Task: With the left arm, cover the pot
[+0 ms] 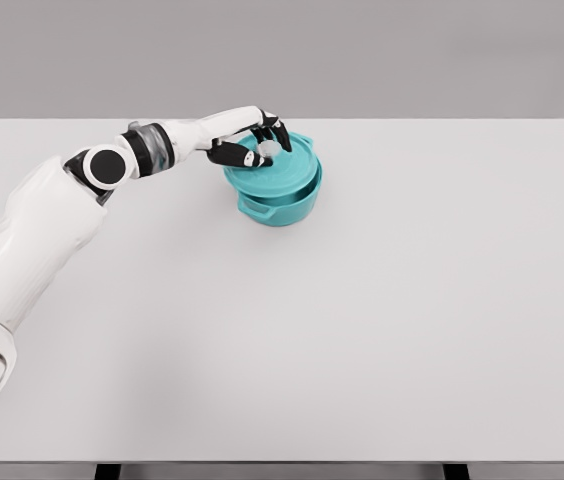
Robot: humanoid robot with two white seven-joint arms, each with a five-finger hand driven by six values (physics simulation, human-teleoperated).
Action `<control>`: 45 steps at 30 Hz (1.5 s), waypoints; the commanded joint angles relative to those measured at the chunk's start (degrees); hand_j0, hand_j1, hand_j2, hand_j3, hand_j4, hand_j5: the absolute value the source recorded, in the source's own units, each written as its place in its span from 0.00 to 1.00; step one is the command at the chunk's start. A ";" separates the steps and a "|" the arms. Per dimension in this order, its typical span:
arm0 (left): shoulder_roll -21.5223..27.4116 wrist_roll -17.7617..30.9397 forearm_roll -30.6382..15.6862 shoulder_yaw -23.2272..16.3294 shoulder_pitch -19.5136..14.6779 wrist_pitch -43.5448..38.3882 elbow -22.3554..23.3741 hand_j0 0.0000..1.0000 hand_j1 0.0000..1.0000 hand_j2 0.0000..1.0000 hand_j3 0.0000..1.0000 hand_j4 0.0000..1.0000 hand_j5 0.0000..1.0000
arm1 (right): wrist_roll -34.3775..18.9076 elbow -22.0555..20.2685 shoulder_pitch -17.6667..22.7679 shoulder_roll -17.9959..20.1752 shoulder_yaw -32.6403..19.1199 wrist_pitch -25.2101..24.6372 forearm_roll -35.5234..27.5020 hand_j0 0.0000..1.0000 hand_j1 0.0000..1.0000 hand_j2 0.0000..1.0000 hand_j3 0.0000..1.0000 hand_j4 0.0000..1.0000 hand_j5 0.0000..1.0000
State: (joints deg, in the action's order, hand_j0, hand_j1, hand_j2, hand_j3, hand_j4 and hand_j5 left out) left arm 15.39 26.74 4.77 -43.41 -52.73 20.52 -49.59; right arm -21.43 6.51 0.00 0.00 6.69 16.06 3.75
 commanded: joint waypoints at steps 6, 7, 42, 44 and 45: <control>-0.36 -0.02 -0.29 0.08 0.00 -0.13 0.02 0.49 0.49 0.49 0.49 0.49 0.49 | -0.02 0.00 0.00 0.00 -0.01 0.03 0.03 1.00 1.00 1.00 1.00 1.00 1.00; -0.45 -0.02 -0.29 0.08 0.00 -0.13 0.02 0.49 0.49 0.49 0.49 0.49 0.49 | -0.02 0.00 0.00 0.00 -0.01 0.03 0.03 1.00 1.00 1.00 1.00 1.00 1.00; -1.51 -0.02 0.06 0.17 0.44 -0.39 0.55 0.49 0.49 0.49 0.49 0.49 0.49 | -0.02 0.00 0.00 0.00 -0.01 0.03 0.03 1.00 1.00 1.00 1.00 1.00 1.00; -1.51 -0.02 0.15 0.25 0.35 -0.39 0.64 0.49 0.49 0.49 0.49 0.49 0.49 | -0.02 0.00 0.00 0.00 -0.01 0.03 0.03 1.00 1.00 1.00 1.00 1.00 1.00; -1.51 -0.02 0.15 0.26 0.44 -0.39 0.64 0.49 0.49 0.49 0.49 0.49 0.49 | -0.02 0.00 0.00 0.00 -0.01 0.03 0.03 1.00 1.00 1.00 1.00 1.00 1.00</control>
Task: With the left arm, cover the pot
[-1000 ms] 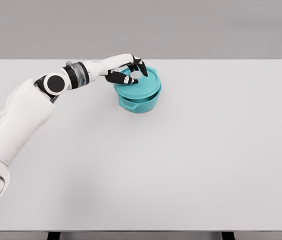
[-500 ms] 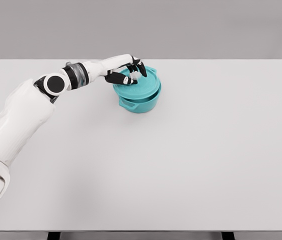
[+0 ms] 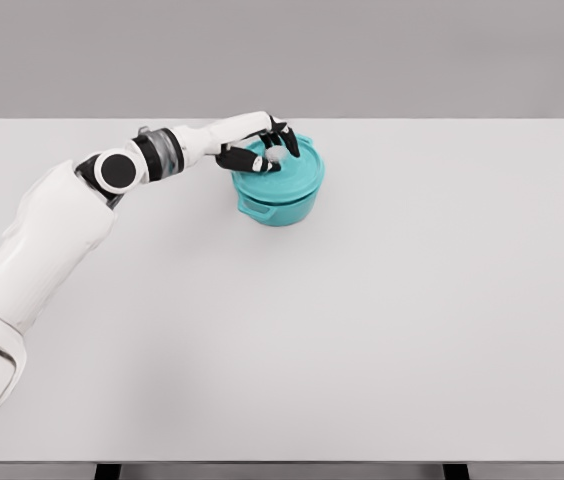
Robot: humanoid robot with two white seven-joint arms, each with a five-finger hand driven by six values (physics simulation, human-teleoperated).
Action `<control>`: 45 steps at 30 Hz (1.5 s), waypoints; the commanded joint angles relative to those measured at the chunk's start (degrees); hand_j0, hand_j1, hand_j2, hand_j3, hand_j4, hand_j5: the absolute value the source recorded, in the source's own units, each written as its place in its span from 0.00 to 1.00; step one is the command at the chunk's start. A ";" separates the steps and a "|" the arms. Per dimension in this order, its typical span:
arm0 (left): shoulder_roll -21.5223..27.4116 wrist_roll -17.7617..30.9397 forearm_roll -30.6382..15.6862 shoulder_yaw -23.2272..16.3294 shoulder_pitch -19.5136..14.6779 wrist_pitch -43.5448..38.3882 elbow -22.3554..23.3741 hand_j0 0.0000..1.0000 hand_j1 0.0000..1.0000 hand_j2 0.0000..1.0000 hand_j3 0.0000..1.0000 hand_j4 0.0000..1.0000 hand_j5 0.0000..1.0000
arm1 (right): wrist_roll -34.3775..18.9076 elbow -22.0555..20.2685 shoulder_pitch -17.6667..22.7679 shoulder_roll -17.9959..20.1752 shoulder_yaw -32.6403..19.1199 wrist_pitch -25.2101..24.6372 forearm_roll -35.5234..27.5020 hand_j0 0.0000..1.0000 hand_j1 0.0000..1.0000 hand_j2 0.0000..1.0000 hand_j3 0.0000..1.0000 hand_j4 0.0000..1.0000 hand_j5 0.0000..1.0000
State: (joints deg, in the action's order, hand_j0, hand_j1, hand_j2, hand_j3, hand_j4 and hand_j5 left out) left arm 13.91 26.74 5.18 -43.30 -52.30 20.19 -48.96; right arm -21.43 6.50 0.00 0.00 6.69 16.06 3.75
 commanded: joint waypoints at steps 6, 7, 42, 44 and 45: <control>-0.02 -0.02 -0.34 0.06 -0.09 -0.06 0.01 0.56 0.56 0.56 0.56 0.56 0.56 | -0.02 0.00 0.00 0.00 -0.01 0.03 0.03 1.00 1.00 1.00 1.00 1.00 1.00; -0.11 -0.02 -0.26 0.06 -0.09 -0.06 0.01 0.56 0.56 0.56 0.56 0.56 0.56 | -0.02 0.00 0.00 0.00 -0.01 0.03 0.03 1.00 1.00 1.00 1.00 1.00 1.00; -0.99 -1.78 0.36 0.32 -0.09 0.29 2.12 0.80 0.80 0.80 0.80 0.80 0.80 | -0.02 0.00 0.00 0.00 -0.01 0.03 0.03 1.00 1.00 1.00 1.00 1.00 1.00; -0.99 -3.01 0.36 0.32 -0.09 0.29 2.12 0.83 0.83 0.83 0.83 0.83 0.83 | -0.02 0.00 0.00 0.00 -0.01 0.03 0.03 1.00 1.00 1.00 1.00 1.00 1.00; -0.99 -3.10 0.36 0.32 -0.09 0.29 2.12 0.83 0.83 0.83 0.83 0.83 0.83 | -0.02 0.00 0.00 0.00 -0.01 0.03 0.03 1.00 1.00 1.00 1.00 1.00 1.00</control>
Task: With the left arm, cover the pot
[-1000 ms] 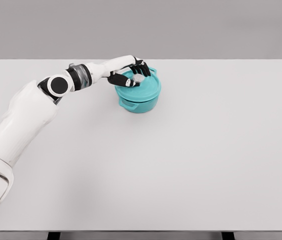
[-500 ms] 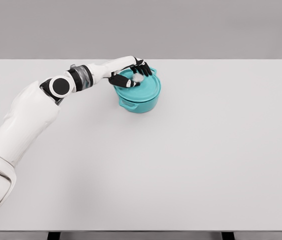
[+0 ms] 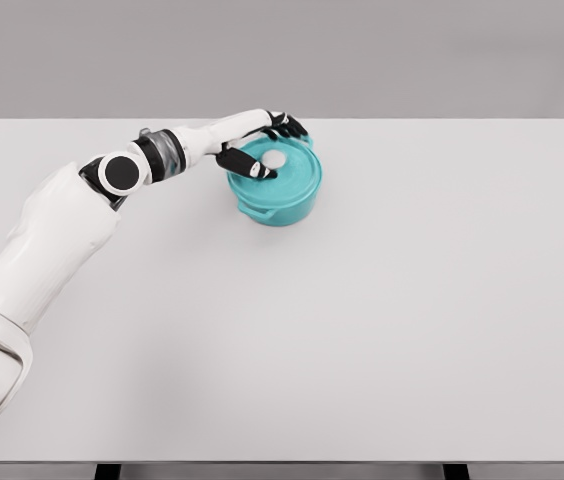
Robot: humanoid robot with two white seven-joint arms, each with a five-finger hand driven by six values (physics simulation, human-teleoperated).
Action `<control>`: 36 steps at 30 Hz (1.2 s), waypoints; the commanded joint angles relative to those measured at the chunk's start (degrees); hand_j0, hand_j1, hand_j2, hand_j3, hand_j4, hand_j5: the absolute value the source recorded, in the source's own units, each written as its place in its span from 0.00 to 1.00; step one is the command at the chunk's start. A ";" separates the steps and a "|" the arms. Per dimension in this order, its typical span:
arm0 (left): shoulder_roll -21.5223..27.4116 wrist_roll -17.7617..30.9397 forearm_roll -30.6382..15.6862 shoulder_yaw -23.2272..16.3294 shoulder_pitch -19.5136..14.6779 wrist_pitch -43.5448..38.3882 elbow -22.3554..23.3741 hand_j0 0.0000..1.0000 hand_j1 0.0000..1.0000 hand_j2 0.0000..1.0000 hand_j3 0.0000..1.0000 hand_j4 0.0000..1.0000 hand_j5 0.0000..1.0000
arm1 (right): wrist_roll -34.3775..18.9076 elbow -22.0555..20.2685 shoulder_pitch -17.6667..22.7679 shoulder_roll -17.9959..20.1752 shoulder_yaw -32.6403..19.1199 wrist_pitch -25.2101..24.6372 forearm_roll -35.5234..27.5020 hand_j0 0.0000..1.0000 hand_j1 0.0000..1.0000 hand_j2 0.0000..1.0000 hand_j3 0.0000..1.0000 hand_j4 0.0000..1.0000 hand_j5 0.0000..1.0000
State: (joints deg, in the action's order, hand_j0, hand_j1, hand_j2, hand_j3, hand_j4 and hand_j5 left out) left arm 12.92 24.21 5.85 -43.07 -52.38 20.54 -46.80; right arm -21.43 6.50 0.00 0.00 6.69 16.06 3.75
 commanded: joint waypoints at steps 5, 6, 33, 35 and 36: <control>0.00 -0.66 -0.31 0.01 0.00 -0.06 -0.04 0.85 0.85 0.85 0.85 0.85 0.85 | -0.02 0.00 0.00 0.00 -0.01 0.03 0.03 1.00 1.00 1.00 1.00 1.00 1.00; 0.00 -0.66 -0.31 0.01 0.00 0.02 -0.04 0.88 0.88 0.88 0.88 0.88 0.88 | -0.02 0.00 0.00 0.00 -0.01 0.03 0.03 1.00 1.00 1.00 1.00 1.00 1.00; 3.07 0.75 -9.54 -0.52 -0.26 -0.06 -6.19 1.00 1.00 1.00 1.00 1.00 1.00 | -0.02 0.00 0.00 0.00 -0.01 0.03 0.03 1.00 1.00 1.00 1.00 1.00 1.00; 10.18 1.89 -16.57 -2.10 -0.26 -0.06 -12.78 1.00 1.00 1.00 1.00 1.00 1.00 | -0.02 0.00 0.00 0.00 -0.01 0.03 0.03 1.00 1.00 1.00 1.00 1.00 1.00; 13.61 2.42 -19.99 -3.42 -0.26 -0.06 -15.68 1.00 1.00 1.00 1.00 1.00 1.00 | -0.02 0.00 0.00 0.00 -0.01 0.03 0.03 1.00 1.00 1.00 1.00 1.00 1.00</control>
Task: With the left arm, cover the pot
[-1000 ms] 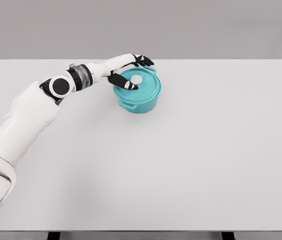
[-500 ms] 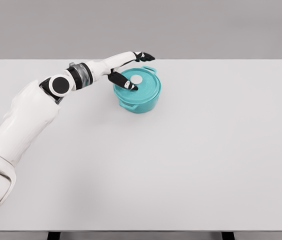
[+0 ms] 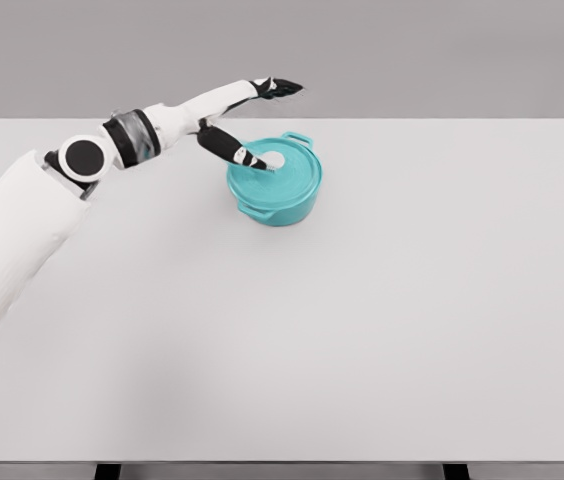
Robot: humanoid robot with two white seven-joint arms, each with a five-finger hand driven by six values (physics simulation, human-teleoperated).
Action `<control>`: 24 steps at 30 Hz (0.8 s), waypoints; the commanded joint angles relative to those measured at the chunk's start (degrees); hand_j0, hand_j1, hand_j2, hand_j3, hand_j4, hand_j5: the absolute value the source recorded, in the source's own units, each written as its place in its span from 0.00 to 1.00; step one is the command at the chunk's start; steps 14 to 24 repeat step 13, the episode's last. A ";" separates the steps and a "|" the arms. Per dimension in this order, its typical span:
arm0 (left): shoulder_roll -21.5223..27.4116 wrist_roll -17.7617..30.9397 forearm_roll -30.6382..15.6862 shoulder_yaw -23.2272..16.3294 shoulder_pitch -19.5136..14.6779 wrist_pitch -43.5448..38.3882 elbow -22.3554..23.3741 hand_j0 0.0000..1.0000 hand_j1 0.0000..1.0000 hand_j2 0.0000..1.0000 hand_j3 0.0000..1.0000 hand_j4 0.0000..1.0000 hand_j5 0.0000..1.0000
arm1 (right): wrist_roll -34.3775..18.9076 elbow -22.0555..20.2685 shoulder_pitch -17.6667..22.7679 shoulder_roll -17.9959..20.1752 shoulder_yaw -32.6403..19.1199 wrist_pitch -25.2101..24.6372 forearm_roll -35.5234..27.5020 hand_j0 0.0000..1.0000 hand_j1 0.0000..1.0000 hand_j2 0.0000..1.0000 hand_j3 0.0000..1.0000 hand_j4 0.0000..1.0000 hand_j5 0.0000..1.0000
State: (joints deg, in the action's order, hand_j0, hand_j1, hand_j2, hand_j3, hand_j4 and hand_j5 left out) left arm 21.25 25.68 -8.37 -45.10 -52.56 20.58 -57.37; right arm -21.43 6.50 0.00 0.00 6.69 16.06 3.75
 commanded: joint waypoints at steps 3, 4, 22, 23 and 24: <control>17.41 1.04 -14.56 -3.85 2.28 -0.10 -15.31 1.00 1.00 1.00 1.00 1.00 1.00 | -0.02 0.00 0.00 0.00 -0.01 0.03 0.03 1.00 1.00 1.00 1.00 1.00 1.00; 22.50 1.04 -16.76 -3.85 3.69 -0.10 -18.83 1.00 1.00 1.00 1.00 1.00 1.00 | -0.02 0.00 0.00 0.00 -0.01 0.03 0.03 1.00 1.00 1.00 1.00 1.00 1.00; 34.38 0.95 -17.82 -2.98 12.65 -0.27 -21.56 1.00 1.00 1.00 1.00 1.00 1.00 | -0.02 0.00 0.00 0.00 -0.01 0.03 0.03 1.00 1.00 1.00 1.00 1.00 1.00; 34.38 0.95 -17.82 -2.98 12.65 -0.27 -21.56 1.00 1.00 1.00 1.00 1.00 1.00 | -0.02 0.00 0.00 0.00 -0.01 0.03 0.03 1.00 1.00 1.00 1.00 1.00 1.00; 34.38 0.95 -17.82 -2.98 12.65 -0.27 -21.56 1.00 1.00 1.00 1.00 1.00 1.00 | -0.02 0.00 0.00 0.00 -0.01 0.03 0.03 1.00 1.00 1.00 1.00 1.00 1.00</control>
